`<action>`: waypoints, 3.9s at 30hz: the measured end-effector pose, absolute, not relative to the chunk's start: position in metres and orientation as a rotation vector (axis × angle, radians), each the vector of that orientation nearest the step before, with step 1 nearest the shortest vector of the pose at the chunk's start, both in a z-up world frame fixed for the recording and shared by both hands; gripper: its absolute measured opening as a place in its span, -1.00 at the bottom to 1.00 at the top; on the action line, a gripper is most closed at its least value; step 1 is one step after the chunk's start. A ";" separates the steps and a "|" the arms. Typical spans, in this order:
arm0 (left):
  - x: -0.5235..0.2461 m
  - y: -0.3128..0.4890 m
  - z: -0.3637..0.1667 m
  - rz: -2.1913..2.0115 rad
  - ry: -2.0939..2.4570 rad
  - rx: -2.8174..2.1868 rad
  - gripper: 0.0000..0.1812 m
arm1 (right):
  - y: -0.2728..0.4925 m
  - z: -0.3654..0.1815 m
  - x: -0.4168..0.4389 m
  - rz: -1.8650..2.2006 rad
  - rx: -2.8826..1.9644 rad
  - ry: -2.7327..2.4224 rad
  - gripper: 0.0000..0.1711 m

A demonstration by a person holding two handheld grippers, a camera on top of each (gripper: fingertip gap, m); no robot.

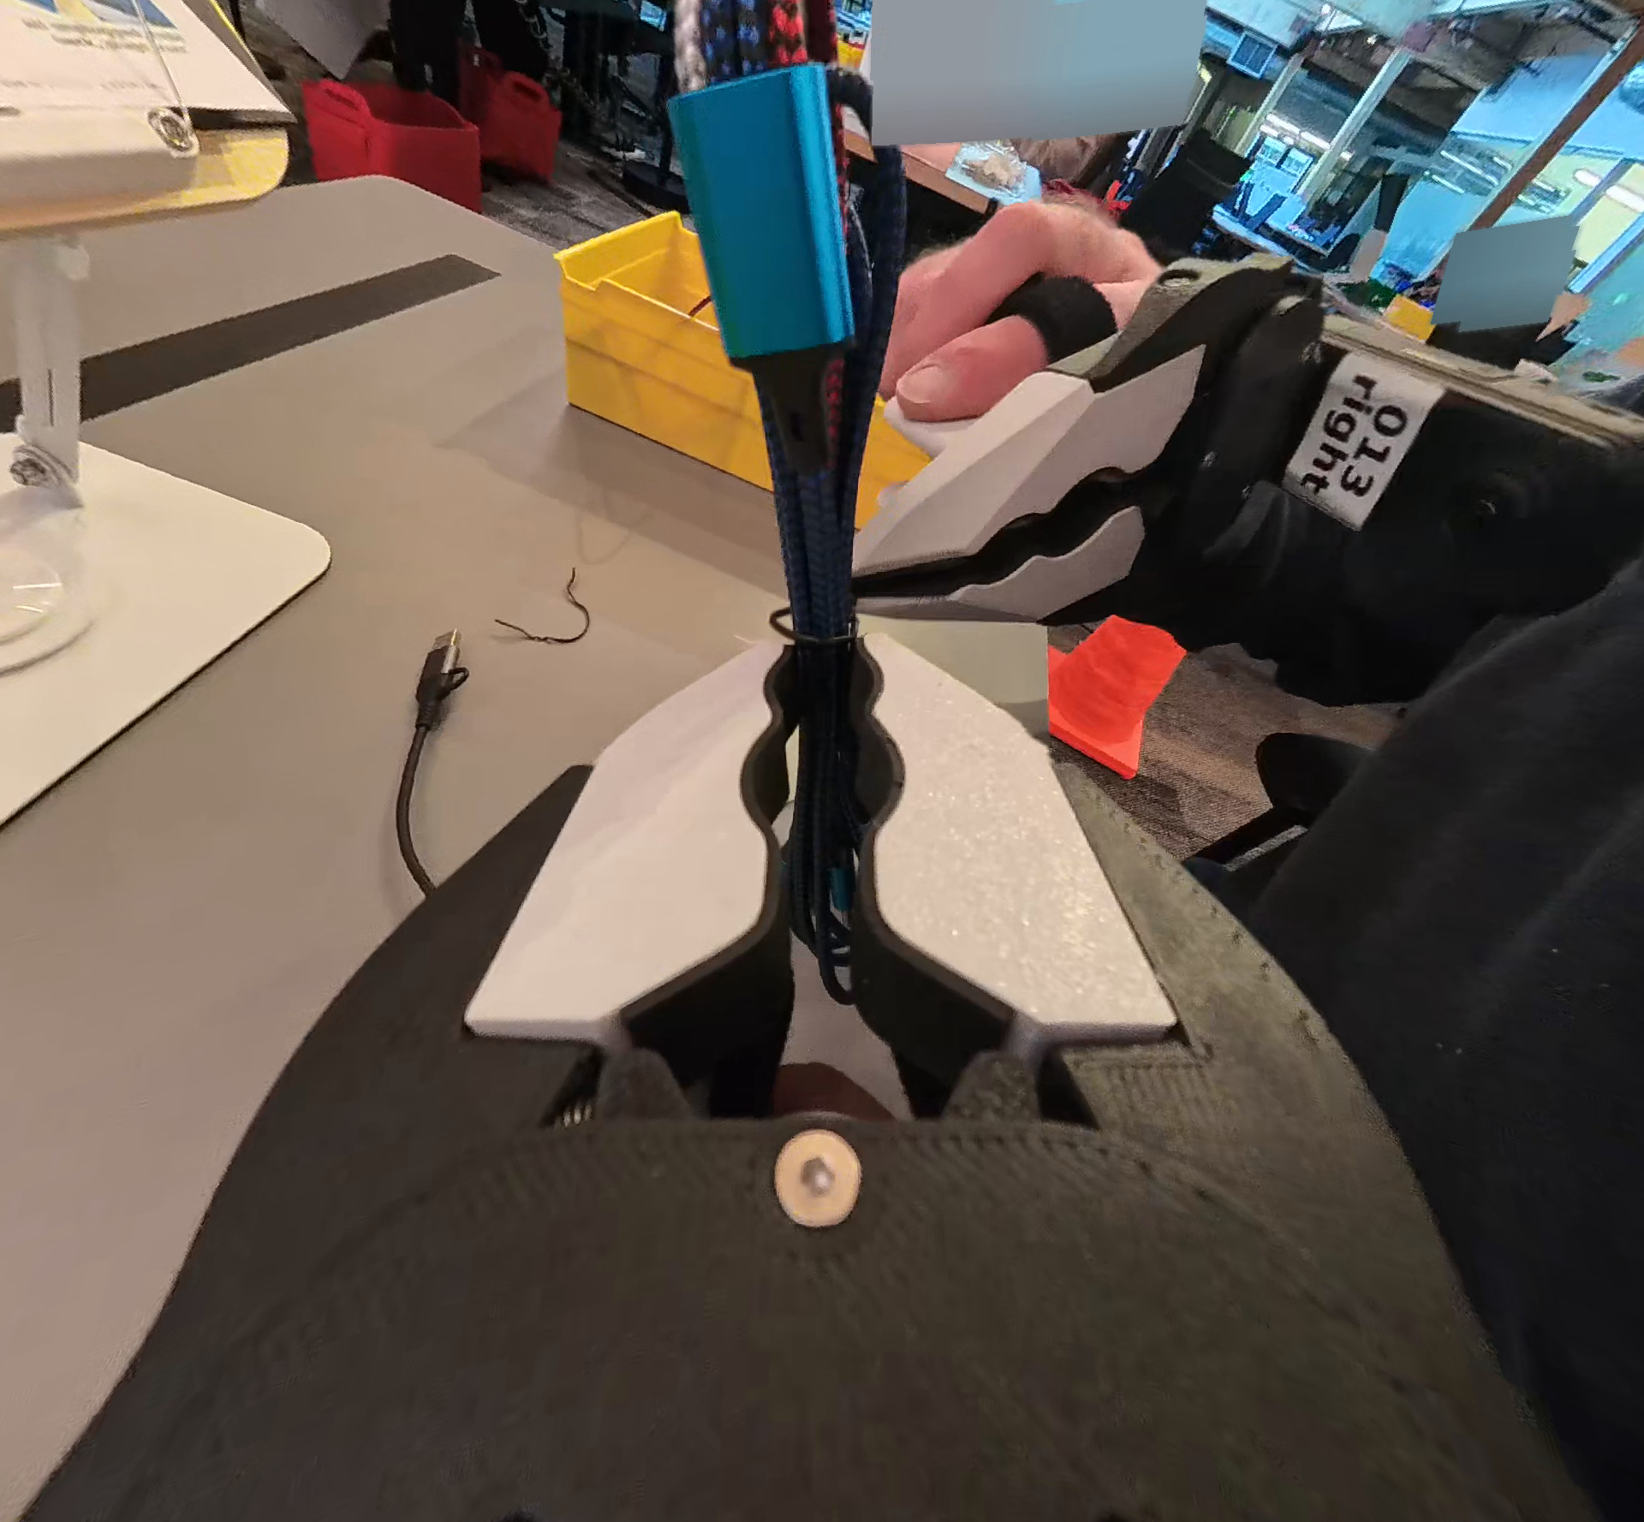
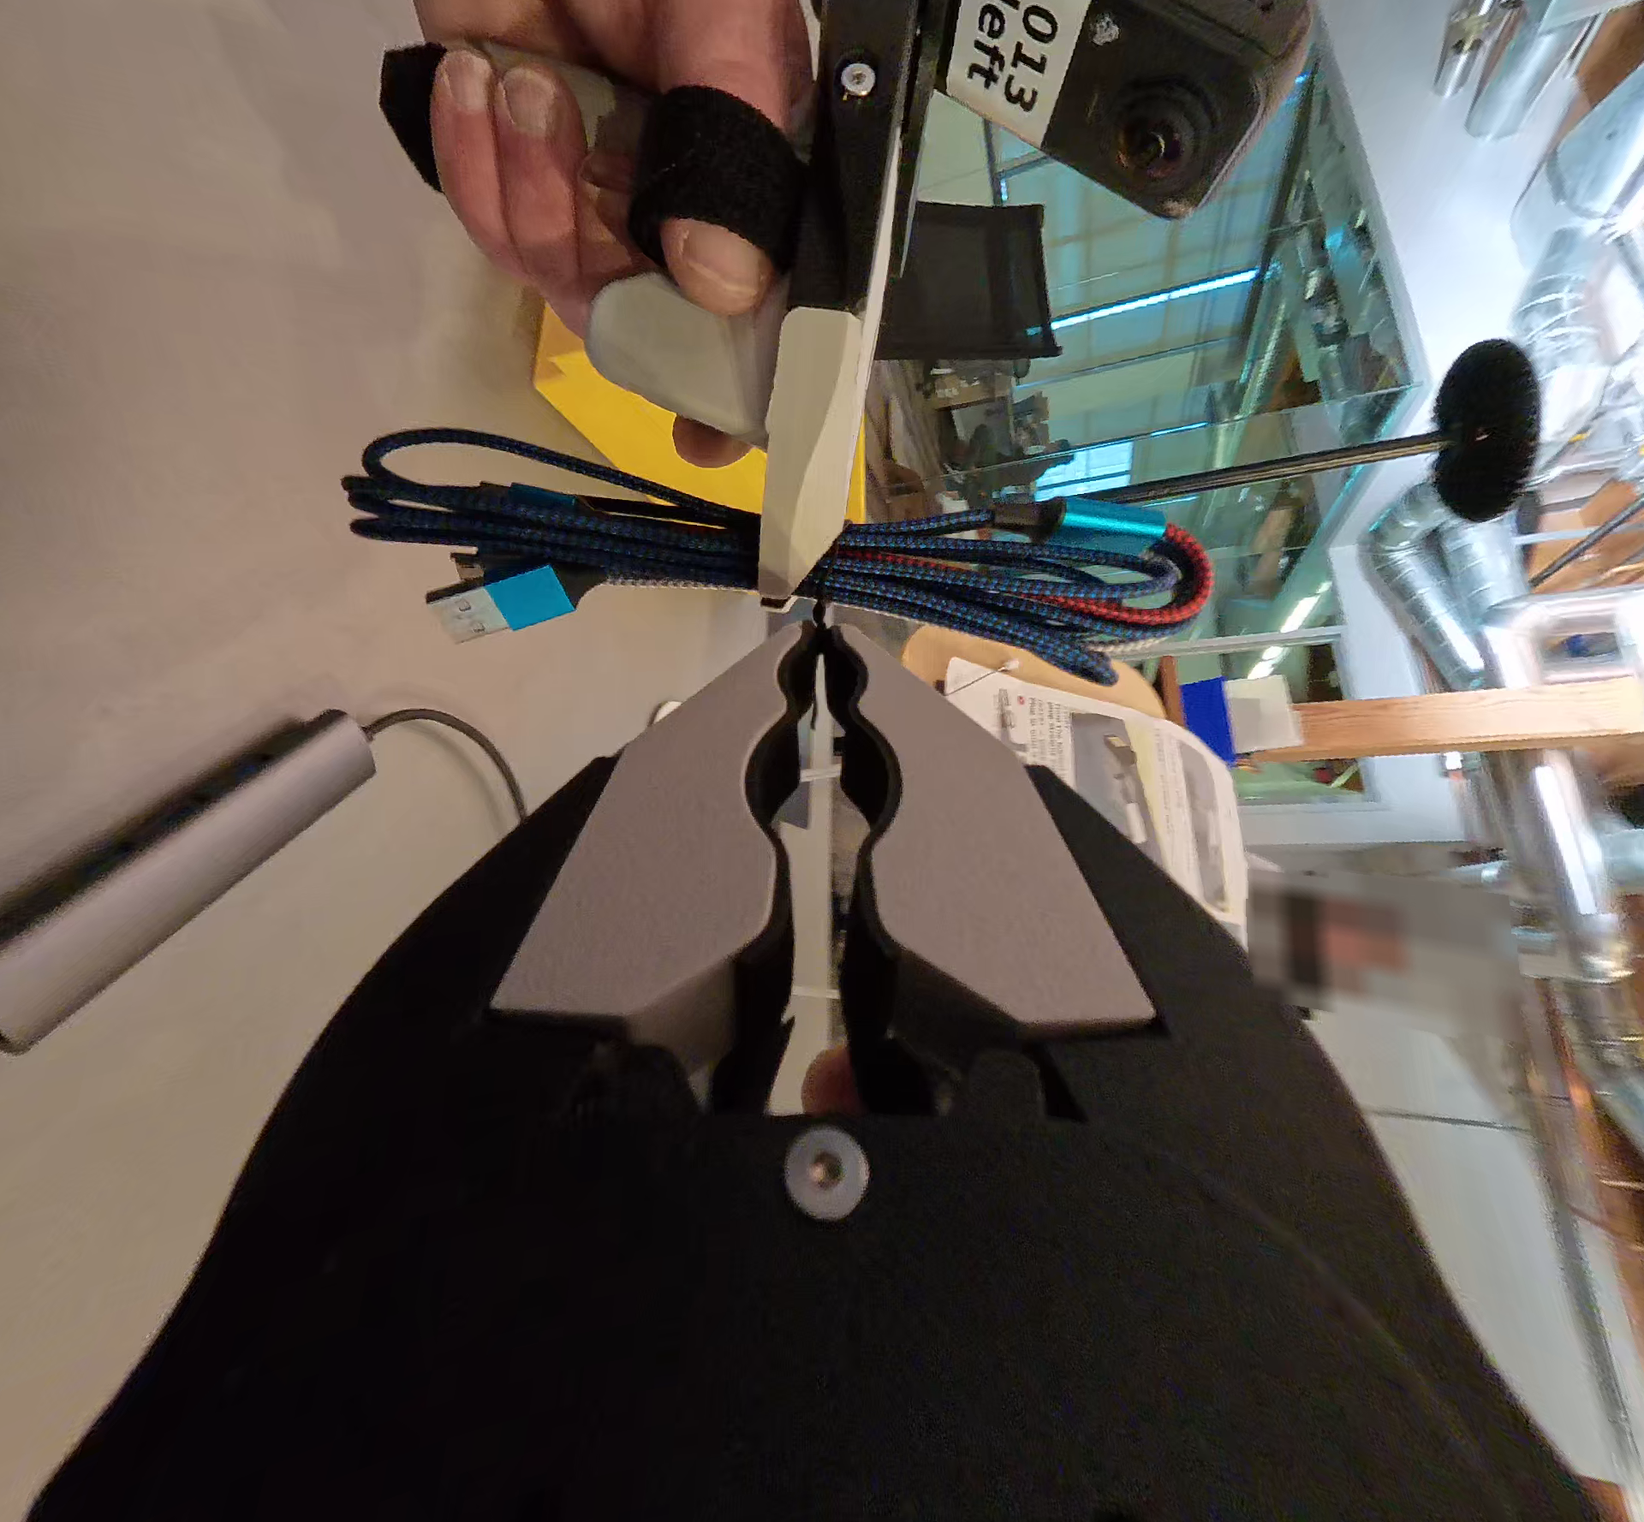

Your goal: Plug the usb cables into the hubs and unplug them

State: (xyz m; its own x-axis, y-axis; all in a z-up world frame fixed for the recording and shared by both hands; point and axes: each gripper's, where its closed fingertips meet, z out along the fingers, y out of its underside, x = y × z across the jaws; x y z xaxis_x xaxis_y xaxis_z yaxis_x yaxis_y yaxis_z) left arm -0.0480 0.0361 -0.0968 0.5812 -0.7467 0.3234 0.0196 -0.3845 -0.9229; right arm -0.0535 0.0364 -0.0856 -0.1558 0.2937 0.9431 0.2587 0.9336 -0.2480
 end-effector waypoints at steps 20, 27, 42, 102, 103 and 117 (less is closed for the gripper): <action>-0.054 0.046 -0.102 -0.574 0.686 -1.778 -0.89 | 0.040 -0.088 -0.046 0.368 -0.772 -1.645 -0.83; -0.049 0.044 -0.101 -0.792 0.558 -1.821 -0.89 | 0.045 -0.089 -0.052 -0.100 -0.438 -1.658 -0.98; -0.061 0.051 -0.100 -0.096 0.867 -1.607 -0.88 | 0.034 -0.086 -0.047 1.375 -1.422 -1.426 -1.00; -0.056 0.051 -0.095 0.180 0.958 -1.451 -0.89 | 0.012 -0.079 -0.043 2.224 -1.470 -1.117 -1.00; -0.055 0.050 -0.098 0.121 0.943 -1.471 -0.89 | 0.011 -0.080 -0.043 2.245 -1.455 -1.061 -1.00; -0.047 0.057 -0.122 -0.365 0.668 -1.825 -0.89 | 0.050 -0.091 -0.050 -0.081 -0.556 -1.571 -0.98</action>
